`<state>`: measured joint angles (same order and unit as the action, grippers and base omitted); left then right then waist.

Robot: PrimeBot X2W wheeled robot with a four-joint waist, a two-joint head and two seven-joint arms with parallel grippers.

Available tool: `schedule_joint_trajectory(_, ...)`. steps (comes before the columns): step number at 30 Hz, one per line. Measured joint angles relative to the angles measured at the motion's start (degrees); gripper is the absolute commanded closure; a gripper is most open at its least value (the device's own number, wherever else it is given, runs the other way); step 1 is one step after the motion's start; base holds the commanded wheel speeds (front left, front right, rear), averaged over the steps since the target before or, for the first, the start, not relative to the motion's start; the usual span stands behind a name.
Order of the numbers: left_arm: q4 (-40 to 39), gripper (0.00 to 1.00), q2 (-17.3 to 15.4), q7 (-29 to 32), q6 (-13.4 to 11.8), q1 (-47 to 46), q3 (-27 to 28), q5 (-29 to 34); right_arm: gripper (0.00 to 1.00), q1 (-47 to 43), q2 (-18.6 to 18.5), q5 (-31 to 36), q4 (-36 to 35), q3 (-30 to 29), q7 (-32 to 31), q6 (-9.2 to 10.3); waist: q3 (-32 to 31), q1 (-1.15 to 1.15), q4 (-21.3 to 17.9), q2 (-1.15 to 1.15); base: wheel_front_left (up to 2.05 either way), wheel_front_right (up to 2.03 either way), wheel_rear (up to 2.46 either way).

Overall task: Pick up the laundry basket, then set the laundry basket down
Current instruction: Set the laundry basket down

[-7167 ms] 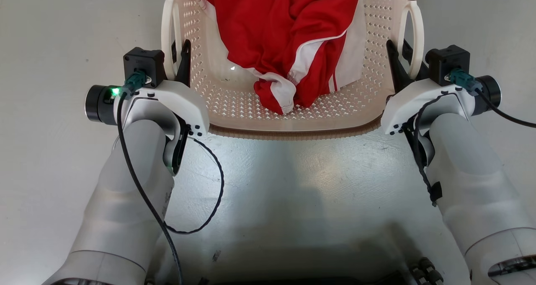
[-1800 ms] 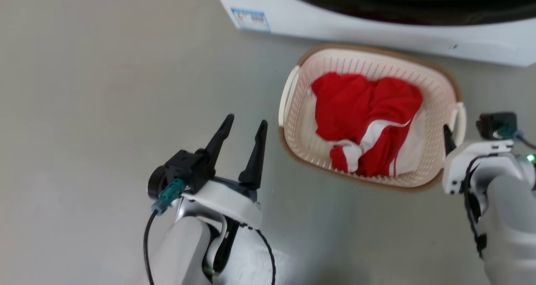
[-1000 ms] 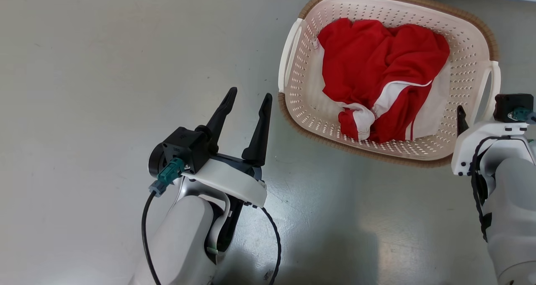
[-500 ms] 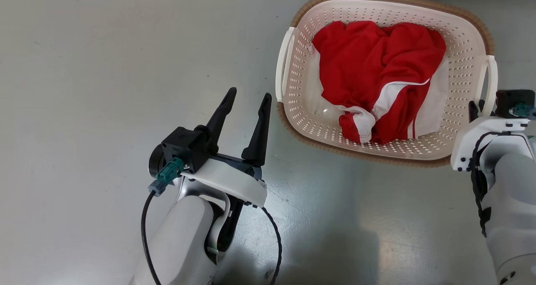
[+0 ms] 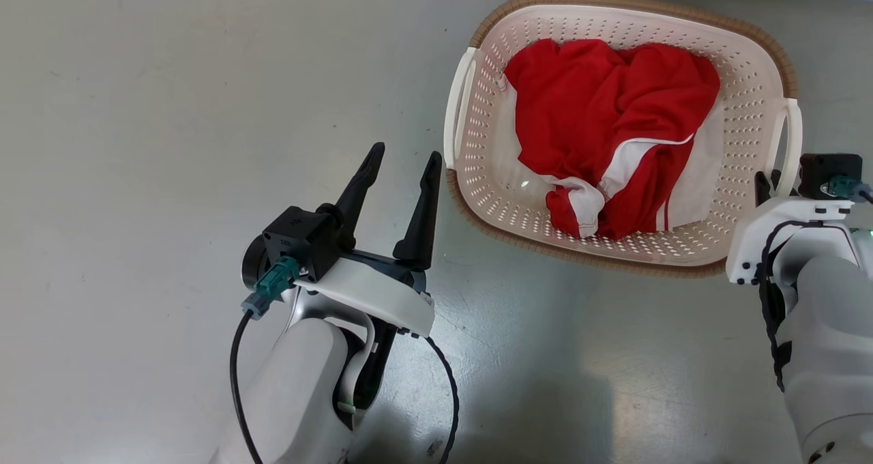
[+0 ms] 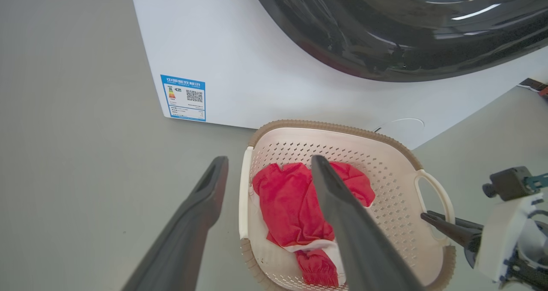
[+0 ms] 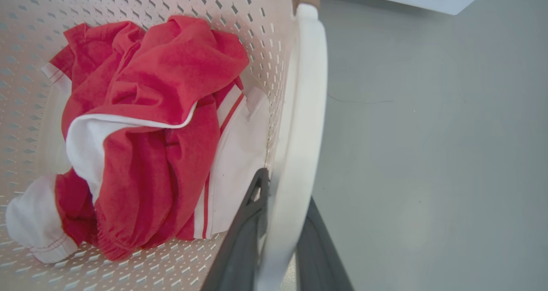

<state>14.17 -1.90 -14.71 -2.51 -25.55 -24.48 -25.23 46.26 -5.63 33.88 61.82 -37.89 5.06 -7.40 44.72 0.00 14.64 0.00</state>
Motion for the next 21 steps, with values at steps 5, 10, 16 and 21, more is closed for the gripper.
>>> schedule_joint_trajectory(5,0.1,0.0,0.0,0.0,0.0,0.0,0.0,0.0,1.0,0.1,0.1,0.7,0.5,-0.5,0.5,0.0,-0.1,0.0,-0.1,0.0,0.0,0.0,0.0)
schedule_joint_trajectory(10,0.2,0.0,0.0,0.0,0.0,-0.1,0.1,0.0,1.0,0.7,0.1,0.9,1.0,-0.6,0.5,0.0,-0.2,0.0,-0.1,0.0,0.0,0.0,0.0)
schedule_joint_trajectory(16,0.2,0.0,0.0,0.0,0.0,-0.1,0.1,0.0,1.0,0.8,0.0,1.5,1.4,-0.6,0.6,0.0,-0.3,0.0,0.0,0.0,0.0,0.0,0.0)
schedule_joint_trajectory(21,0.2,0.0,0.0,0.0,0.0,-0.4,0.1,0.0,1.0,0.8,-0.1,1.5,1.5,-0.8,1.1,0.0,-0.4,0.0,0.1,0.0,0.0,0.0,0.0)
